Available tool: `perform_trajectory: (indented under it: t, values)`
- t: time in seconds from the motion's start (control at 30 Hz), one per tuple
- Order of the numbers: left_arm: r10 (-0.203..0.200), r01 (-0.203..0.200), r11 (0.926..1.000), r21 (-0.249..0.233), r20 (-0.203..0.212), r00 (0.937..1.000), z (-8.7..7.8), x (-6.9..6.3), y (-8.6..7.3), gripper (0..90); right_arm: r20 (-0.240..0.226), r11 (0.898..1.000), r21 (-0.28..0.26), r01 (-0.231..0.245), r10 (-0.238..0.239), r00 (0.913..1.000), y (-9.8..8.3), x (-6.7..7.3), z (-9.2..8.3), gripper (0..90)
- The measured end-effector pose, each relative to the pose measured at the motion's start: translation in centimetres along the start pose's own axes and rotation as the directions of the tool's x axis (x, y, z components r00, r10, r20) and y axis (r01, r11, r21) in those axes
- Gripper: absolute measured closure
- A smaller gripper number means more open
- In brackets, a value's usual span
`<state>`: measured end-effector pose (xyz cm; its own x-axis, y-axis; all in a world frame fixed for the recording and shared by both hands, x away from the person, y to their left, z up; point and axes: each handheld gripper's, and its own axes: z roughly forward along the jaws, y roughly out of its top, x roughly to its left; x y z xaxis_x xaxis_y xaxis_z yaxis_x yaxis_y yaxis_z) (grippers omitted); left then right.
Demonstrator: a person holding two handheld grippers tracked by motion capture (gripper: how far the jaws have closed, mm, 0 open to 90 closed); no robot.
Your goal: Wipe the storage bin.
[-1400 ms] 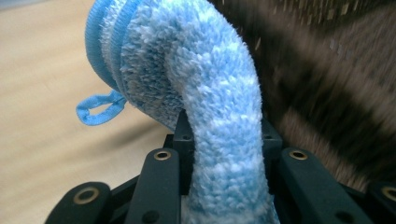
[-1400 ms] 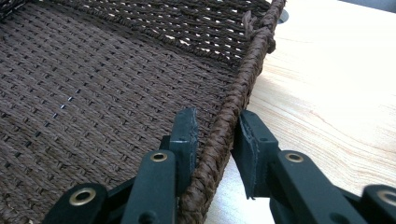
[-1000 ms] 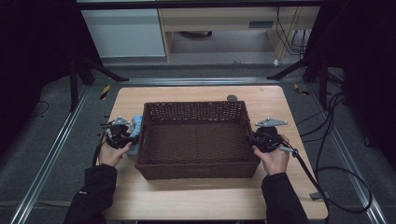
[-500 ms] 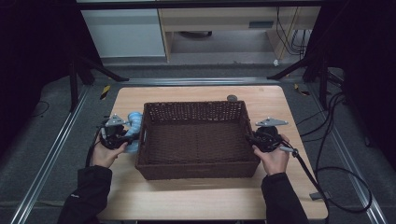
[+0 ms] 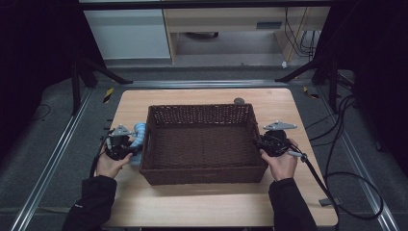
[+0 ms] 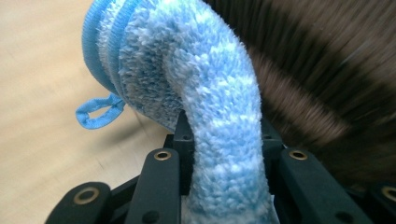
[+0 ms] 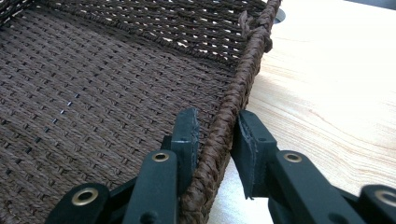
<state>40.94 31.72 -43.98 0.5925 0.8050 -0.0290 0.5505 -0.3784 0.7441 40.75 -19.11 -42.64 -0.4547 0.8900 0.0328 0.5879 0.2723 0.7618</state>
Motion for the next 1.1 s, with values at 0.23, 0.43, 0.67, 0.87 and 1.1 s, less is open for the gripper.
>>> perform_trajectory:
  t: [0.23, 0.43, 0.67, 0.87, 1.1]
  values:
    - [0.033, -0.033, 0.9994, -0.007, -0.006, 0.9994, -0.9, -0.2, 0.8, 69.2, 0.008, 1.0, 0.001, -0.004, 0.004, 1.0, 0.1, 0.0, 0.1, 71.0]
    - [0.033, -0.034, 0.9953, 0.091, 0.014, 0.9994, 1.5, -0.7, -1.5, 69.2, 0.009, 1.0, 0.0, -0.003, 0.003, 1.0, 0.2, -0.1, 0.2, 71.0]
    - [0.014, -0.019, 0.9911, 0.132, 0.035, 0.9993, 2.3, -0.8, -2.6, 69.2, 0.003, 1.0, -0.002, -0.002, 0.002, 1.0, 0.3, -0.2, 0.2, 69.9]
    - [0.015, -0.016, 0.9987, 0.048, 0.018, 0.9997, 0.1, -0.6, -1.5, 69.2, 0.008, 1.0, -0.024, 0.012, -0.012, 0.9999, 0.5, -0.1, -0.3, 63.4]
    - [0.063, -0.062, 0.9978, -0.024, 0.005, 0.998, -2.7, -1.5, -0.5, 69.2, -0.023, 1.0, -0.014, 0.021, -0.021, 0.9995, 0.5, -0.1, -1.2, 61.8]
